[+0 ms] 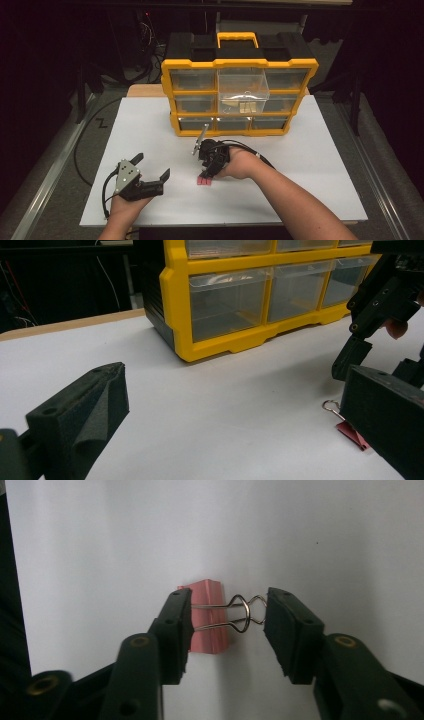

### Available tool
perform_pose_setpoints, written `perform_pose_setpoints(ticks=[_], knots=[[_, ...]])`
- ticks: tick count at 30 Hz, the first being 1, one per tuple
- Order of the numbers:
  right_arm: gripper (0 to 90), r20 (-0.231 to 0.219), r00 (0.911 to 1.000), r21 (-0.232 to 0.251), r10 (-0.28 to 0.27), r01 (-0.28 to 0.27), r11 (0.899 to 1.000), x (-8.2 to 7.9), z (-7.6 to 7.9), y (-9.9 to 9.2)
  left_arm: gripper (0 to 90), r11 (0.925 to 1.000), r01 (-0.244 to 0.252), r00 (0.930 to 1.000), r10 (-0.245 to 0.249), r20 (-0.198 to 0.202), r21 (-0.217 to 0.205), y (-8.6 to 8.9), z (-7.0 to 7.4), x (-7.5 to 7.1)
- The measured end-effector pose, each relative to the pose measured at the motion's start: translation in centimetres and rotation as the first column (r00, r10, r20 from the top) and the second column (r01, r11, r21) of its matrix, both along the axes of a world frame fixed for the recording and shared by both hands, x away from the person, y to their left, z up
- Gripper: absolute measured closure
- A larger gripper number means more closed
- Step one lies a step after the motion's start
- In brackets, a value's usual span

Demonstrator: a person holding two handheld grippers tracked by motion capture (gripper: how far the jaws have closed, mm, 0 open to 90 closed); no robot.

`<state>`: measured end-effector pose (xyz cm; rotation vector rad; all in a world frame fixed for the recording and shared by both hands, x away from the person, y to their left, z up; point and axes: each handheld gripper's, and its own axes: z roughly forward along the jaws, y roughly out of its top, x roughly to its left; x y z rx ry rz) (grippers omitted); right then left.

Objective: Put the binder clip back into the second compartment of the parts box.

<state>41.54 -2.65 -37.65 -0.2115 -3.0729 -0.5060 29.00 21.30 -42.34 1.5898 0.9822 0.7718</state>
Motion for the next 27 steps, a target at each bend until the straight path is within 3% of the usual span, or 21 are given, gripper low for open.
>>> perform_pose_setpoints(ticks=[7,16,27], knots=[[65.3,-0.014,0.9999,0.023,-0.008,0.008,1.0,0.25,-0.08,-0.1,0.4,1.0,0.0,1.0,0.0,0.001,0.002,0.03,0.03,-0.04],[72.2,-0.045,0.999,0.011,0.005,-0.005,1.0,0.28,-0.47,-0.03,0.4,1.0,0.001,1.0,-0.001,-0.001,0.003,0.07,0.02,0.02],[80.0,-0.043,0.9991,0.002,0.004,-0.004,1.0,0.23,-0.13,-0.1,0.4,1.0,-0.001,1.0,0.001,-0.003,0.004,0.04,-0.04,0.04]])
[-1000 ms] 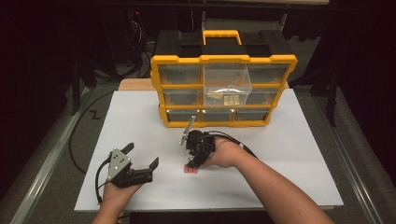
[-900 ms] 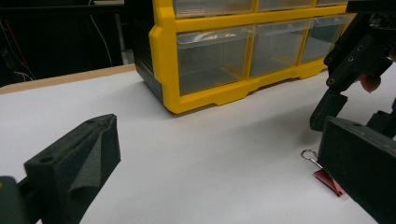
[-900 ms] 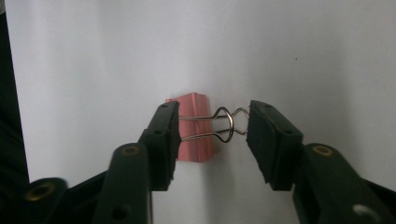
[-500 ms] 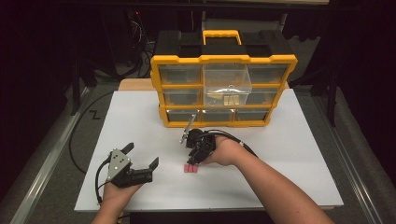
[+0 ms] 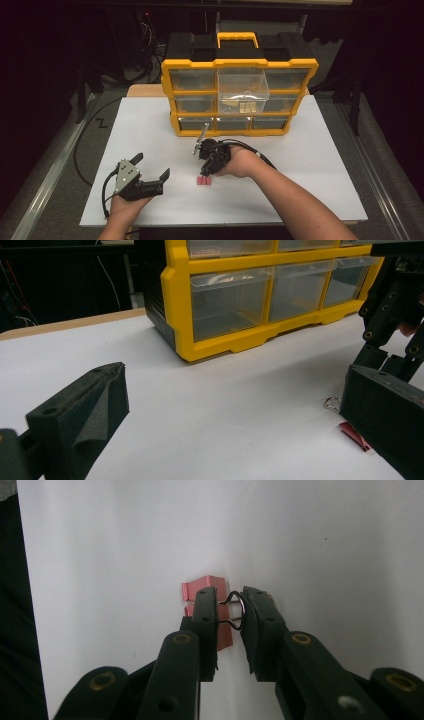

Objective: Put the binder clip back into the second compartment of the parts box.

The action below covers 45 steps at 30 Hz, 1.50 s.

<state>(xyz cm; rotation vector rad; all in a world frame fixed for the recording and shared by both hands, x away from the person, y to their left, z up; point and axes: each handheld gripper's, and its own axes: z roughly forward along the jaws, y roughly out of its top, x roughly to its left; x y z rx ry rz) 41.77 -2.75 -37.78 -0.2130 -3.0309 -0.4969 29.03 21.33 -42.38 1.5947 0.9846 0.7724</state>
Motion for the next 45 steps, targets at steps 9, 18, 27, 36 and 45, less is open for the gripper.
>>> perform_pose_setpoints(ticks=[9,18,27,36,45], knots=[[89.9,-0.057,0.9979,0.018,0.032,-0.031,0.999,-0.7,0.6,-0.2,0.4,1.0,0.001,1.0,-0.001,0.001,0.001,0.0,0.0,0.0],[90.0,-0.049,0.9958,0.013,0.077,-0.077,0.997,-1.5,1.2,-0.6,0.4,1.0,0.0,1.0,0.0,0.0,0.002,-0.1,0.0,0.0],[90.0,-0.04,0.9976,-0.027,0.057,-0.058,0.998,-1.5,2.5,-2.7,0.4,1.0,-0.001,1.0,0.001,-0.001,0.005,-0.1,-0.1,0.1],[90.0,-0.026,0.9991,-0.058,0.034,-0.035,0.998,-1.6,3.4,-5.3,0.4,1.0,-0.004,1.0,0.004,-0.003,0.006,-0.1,-0.1,0.1],[90.0,-0.029,0.9996,-0.067,0.003,-0.005,0.998,-1.7,4.3,-7.6,0.4,0.9999,-0.007,1.0,0.007,-0.002,0.009,-0.1,-0.1,0.1]])
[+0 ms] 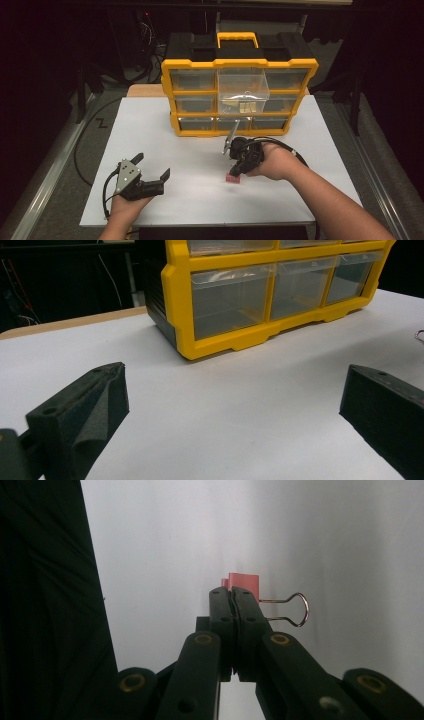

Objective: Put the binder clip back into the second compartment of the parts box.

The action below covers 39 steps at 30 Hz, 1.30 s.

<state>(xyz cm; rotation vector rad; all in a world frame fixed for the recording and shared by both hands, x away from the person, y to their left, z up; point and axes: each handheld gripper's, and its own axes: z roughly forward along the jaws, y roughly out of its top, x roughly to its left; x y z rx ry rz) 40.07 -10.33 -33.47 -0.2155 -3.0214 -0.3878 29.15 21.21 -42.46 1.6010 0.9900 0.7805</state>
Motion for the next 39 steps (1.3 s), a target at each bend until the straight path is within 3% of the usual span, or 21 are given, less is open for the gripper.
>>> perform_pose_setpoints(ticks=[9,14,20,28,39], knots=[[90.0,-0.007,1.0,-0.001,-0.005,0.005,1.0,0.0,0.7,-1.9,0.4,1.0,0.0,1.0,0.0,-0.004,0.004,0.0,0.0,0.0],[90.0,-0.009,0.9999,0.017,-0.007,0.008,1.0,0.0,1.7,-2.9,0.4,1.0,0.001,1.0,-0.001,-0.004,0.004,0.0,0.0,0.0],[90.0,-0.014,0.9999,0.006,-0.002,0.002,1.0,0.1,2.7,-3.8,0.4,1.0,0.0,1.0,0.0,-0.003,0.004,0.0,0.0,0.0],[90.0,-0.031,0.9995,0.012,-0.003,0.003,1.0,0.1,3.9,-4.6,0.4,1.0,0.001,1.0,-0.001,-0.002,0.004,0.0,0.0,0.0],[90.0,-0.006,1.0,0.007,-0.002,0.002,1.0,0.1,6.3,-5.0,0.4,1.0,0.001,1.0,-0.001,-0.001,0.006,0.0,0.0,0.0]])
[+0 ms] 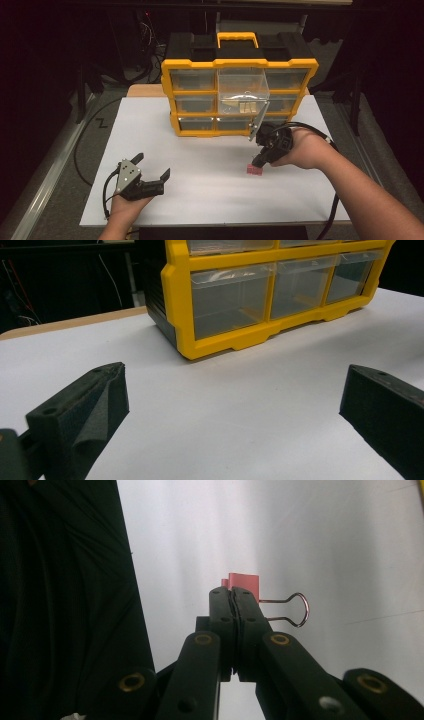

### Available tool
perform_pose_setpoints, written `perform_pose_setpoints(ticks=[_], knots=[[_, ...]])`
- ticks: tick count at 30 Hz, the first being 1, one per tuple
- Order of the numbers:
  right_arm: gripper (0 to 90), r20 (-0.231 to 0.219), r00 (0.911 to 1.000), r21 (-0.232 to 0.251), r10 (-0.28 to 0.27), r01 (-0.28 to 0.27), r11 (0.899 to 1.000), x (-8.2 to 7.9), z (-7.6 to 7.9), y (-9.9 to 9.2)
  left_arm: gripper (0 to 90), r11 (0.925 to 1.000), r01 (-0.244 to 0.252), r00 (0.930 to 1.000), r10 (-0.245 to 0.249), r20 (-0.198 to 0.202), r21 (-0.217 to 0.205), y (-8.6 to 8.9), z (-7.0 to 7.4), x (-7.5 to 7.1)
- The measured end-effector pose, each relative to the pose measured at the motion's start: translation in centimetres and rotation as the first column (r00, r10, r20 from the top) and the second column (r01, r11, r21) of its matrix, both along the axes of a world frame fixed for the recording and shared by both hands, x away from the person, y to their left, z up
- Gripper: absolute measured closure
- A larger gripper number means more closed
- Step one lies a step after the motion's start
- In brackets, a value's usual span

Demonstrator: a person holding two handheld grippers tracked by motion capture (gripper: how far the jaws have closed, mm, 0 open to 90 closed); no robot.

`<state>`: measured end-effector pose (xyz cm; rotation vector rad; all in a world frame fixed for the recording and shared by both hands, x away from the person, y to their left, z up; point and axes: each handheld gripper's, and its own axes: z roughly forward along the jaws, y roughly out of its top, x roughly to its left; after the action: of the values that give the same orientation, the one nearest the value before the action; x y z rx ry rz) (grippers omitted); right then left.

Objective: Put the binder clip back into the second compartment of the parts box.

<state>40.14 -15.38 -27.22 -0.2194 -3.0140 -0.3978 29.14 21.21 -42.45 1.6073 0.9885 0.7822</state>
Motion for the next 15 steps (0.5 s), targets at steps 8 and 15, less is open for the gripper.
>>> perform_pose_setpoints(ticks=[8,15], knots=[[90.0,0.01,0.9999,-0.001,0.005,-0.005,1.0,0.1,1.4,0.0,0.4,1.0,-0.001,1.0,0.001,-0.001,-0.001,0.0,0.0,0.0],[90.0,0.02,0.9997,0.0,0.015,-0.015,1.0,0.0,3.0,0.0,0.4,1.0,-0.002,1.0,0.002,-0.001,0.001,0.0,0.0,0.0]])
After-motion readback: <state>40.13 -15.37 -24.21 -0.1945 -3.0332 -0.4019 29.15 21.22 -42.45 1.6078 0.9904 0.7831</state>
